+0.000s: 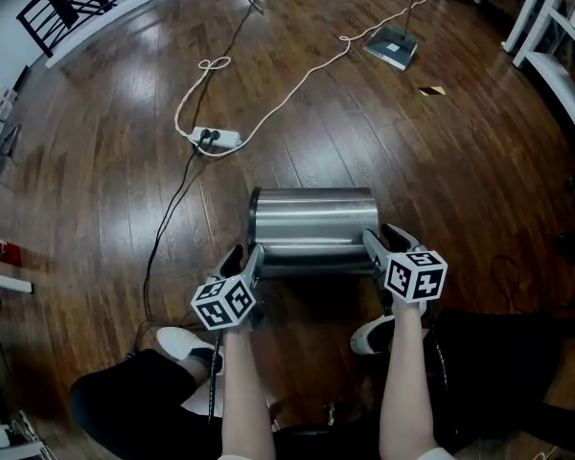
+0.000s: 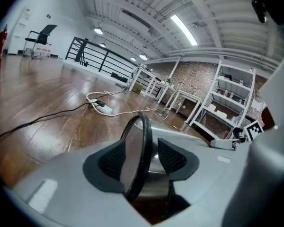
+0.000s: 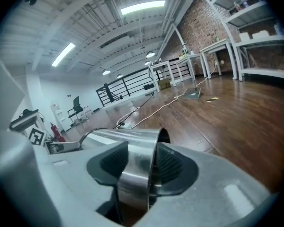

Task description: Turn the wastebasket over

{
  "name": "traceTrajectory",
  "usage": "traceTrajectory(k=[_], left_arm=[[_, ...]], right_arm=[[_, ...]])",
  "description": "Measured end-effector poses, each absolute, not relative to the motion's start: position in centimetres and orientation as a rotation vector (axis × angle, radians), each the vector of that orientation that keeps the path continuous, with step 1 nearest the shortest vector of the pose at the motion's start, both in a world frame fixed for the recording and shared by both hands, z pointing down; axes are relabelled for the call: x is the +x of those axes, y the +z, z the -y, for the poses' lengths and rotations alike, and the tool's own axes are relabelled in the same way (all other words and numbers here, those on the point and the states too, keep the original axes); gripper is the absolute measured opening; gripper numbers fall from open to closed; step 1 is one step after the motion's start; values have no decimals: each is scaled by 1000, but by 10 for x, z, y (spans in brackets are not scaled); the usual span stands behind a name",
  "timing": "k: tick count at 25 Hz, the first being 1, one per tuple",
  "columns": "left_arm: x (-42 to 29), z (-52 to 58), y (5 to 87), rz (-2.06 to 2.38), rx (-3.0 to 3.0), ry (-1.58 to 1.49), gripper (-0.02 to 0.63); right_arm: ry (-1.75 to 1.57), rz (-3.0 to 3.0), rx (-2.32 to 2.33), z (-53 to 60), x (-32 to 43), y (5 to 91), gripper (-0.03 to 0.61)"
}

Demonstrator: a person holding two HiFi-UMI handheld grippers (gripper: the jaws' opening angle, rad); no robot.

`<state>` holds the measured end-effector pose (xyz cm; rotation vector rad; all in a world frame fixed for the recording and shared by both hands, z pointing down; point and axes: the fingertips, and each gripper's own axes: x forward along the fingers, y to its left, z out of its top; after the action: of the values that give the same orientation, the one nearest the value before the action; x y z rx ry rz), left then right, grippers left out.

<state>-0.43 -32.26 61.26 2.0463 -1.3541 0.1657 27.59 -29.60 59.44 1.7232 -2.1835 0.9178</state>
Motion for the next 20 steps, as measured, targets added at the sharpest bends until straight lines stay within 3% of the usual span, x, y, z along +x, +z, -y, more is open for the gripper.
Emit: traceTrajectory(k=[2,5,9,13,16,19,20], left_arm=[[-2,324,613,1311,2063,131,219],[6,324,610,1233,2090,73,135],[6,325,607,1213,2139,127,121],[6,327,606,1204,2147,234,100],[6,323,608,1188,2138,256,95],[5,320,608,1177,2131,234,94],[4,318,609,1179,2128,233,92]], right_arm=[[919,2186,1680,295,273,594,114],[818,2154,1608,297,269,596,93],[574,2035,1455,294,258,602,-15],[604,2032,1387,286,241,606,-15],[599,1915,1589,281,265,603,-10],[678,1851,1653,273,275,609,106],[687,1851,1654,271,274,611,107]])
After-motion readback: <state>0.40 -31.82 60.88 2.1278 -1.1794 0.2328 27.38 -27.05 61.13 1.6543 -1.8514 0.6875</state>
